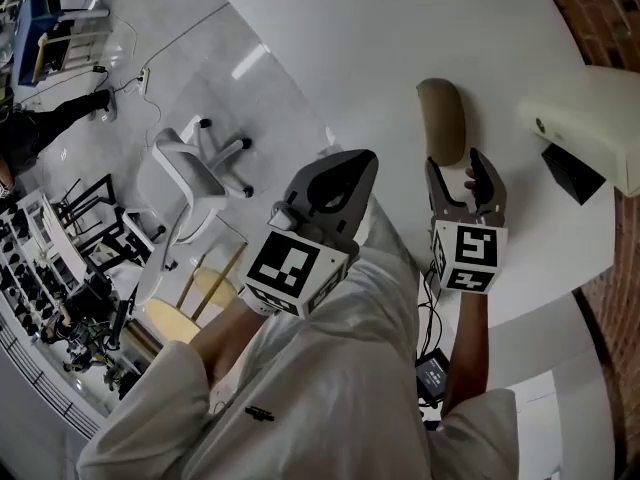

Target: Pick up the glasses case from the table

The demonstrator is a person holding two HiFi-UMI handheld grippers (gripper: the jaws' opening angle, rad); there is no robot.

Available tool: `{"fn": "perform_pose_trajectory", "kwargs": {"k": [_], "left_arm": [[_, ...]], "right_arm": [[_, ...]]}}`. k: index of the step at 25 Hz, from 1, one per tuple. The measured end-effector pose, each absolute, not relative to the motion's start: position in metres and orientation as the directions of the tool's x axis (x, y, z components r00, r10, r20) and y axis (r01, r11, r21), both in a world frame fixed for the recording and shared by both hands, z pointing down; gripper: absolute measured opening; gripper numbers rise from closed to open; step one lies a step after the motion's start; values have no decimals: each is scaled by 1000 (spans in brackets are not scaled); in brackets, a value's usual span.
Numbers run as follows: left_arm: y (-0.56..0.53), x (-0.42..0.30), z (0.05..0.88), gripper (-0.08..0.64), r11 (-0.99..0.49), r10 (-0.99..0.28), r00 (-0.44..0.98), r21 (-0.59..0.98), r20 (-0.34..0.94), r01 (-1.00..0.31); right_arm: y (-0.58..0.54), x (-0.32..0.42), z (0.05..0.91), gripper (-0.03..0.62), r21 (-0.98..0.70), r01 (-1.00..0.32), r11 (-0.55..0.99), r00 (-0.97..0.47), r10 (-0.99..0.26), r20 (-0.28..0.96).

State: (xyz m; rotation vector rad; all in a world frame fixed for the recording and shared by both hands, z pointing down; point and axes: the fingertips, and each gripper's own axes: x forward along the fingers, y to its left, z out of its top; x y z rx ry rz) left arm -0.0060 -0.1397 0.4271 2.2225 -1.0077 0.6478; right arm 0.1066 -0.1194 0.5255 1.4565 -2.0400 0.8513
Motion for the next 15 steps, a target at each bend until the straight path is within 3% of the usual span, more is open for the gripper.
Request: {"fn": "perform_pose_trajectory", "kwargs": {"k": [8, 15], "left_arm": [[-141, -14, 448, 8, -476, -490, 571, 347, 659, -808], [-143, -18, 457, 8, -465, -481, 562, 347, 673, -814]], "right_arm": [[-127, 103, 559, 364, -77, -957, 280, -241, -619, 747], [-133, 95, 580, 403, -65, -957, 284, -229, -596, 770]]}}
